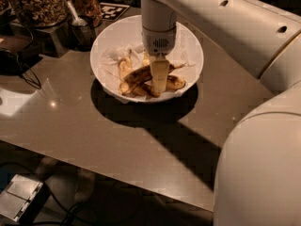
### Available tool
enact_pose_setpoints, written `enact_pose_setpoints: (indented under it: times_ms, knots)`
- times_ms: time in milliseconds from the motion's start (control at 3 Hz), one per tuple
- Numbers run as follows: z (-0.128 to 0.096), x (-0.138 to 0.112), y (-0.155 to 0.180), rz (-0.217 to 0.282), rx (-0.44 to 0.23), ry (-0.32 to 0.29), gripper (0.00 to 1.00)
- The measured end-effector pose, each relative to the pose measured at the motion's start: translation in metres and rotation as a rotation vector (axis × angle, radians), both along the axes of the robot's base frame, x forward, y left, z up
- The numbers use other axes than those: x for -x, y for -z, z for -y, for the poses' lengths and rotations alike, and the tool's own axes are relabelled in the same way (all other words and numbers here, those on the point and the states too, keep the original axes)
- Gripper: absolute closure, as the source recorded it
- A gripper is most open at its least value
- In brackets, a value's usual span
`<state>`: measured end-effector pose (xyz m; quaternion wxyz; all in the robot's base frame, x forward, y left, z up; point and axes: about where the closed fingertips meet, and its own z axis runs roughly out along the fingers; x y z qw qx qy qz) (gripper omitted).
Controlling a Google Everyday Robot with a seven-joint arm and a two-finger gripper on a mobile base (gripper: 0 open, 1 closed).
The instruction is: Pick banana from white bowl
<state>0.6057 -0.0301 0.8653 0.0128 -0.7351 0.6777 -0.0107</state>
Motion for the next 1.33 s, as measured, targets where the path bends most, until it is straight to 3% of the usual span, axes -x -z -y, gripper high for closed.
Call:
enact_pose_setpoints:
  times_ms: [333, 667, 1333]
  knots:
    - [0.000, 0.000, 0.000, 0.000, 0.000, 0.000, 0.92]
    - [0.000, 0.000, 0.000, 0.000, 0.000, 0.000, 1.00]
    - [0.014, 0.018, -0.034, 0.054, -0.151, 0.009, 1.00]
